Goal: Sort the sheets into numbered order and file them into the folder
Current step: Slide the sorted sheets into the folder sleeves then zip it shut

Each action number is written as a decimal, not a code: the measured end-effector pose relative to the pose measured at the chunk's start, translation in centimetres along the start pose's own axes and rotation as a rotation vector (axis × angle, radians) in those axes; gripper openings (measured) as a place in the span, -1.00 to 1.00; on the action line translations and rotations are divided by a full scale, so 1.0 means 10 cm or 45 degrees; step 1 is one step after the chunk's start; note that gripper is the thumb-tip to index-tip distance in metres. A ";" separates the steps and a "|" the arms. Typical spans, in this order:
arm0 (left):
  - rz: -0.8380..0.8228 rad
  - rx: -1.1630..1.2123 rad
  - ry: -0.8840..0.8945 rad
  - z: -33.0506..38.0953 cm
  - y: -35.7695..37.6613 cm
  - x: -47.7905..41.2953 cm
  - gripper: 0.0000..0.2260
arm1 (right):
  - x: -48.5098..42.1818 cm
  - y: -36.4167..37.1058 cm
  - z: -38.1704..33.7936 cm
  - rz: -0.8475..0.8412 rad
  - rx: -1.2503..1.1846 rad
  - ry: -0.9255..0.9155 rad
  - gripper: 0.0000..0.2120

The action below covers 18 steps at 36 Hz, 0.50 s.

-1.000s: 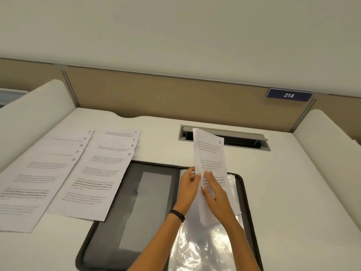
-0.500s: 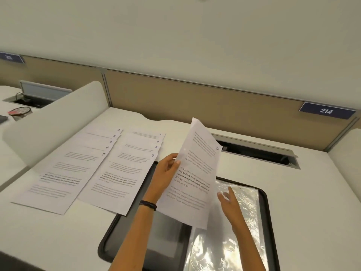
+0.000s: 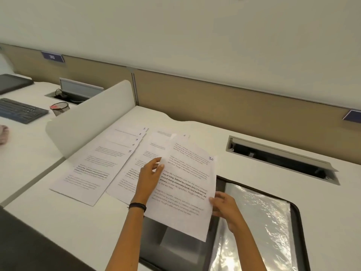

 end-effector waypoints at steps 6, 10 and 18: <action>0.030 -0.123 -0.089 -0.30 -0.25 -0.05 -0.69 | -0.14 0.27 0.05 -0.046 -0.005 0.056 -0.88; 0.066 -0.265 -0.143 -0.51 -0.39 -0.02 -0.72 | -0.20 0.47 0.10 -0.077 0.056 0.095 -0.92; 0.155 -0.393 -0.242 -0.87 -0.58 -0.03 -0.74 | -0.25 0.85 0.22 -0.155 0.118 0.162 -0.95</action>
Point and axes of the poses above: each hand's wrist, its own x-axis away from the middle knuckle, its own y-axis out of the palm, z = x × y, the point moved 2 cm from there along -x, towards the middle knuckle, and after that the axes turned 5 degrees about -z, right-handed, at the moved point
